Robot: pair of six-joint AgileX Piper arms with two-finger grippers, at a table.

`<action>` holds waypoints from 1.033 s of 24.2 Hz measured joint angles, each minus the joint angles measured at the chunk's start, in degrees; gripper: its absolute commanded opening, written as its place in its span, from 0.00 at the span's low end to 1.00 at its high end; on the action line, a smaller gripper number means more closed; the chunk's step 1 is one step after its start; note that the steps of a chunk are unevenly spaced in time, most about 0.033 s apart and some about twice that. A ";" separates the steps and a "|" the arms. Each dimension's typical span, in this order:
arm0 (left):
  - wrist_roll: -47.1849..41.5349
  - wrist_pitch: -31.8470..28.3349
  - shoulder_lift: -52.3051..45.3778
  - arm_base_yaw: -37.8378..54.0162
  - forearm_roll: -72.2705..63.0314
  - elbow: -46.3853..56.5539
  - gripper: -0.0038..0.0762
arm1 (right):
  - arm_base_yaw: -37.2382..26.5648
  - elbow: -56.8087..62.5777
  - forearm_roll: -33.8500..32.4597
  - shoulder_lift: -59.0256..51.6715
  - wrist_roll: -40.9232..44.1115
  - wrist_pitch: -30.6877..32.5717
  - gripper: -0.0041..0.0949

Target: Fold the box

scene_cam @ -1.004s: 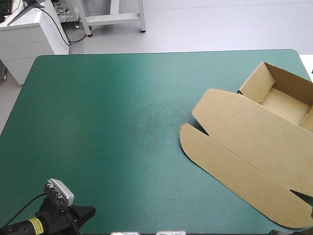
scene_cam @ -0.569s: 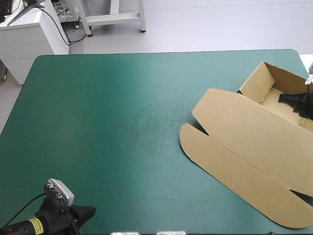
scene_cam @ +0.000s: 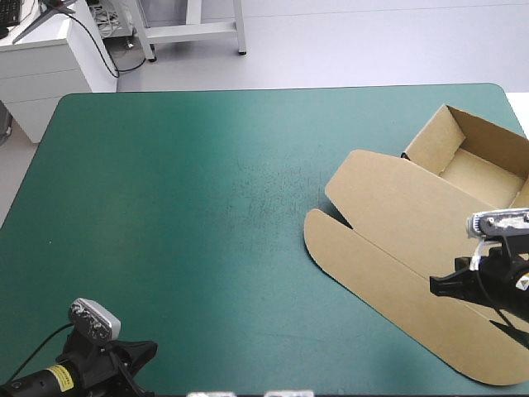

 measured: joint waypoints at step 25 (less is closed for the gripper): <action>0.05 1.97 0.00 8.25 -5.15 0.00 0.04 | 0.00 27.61 9.21 -26.95 -7.72 -10.48 0.04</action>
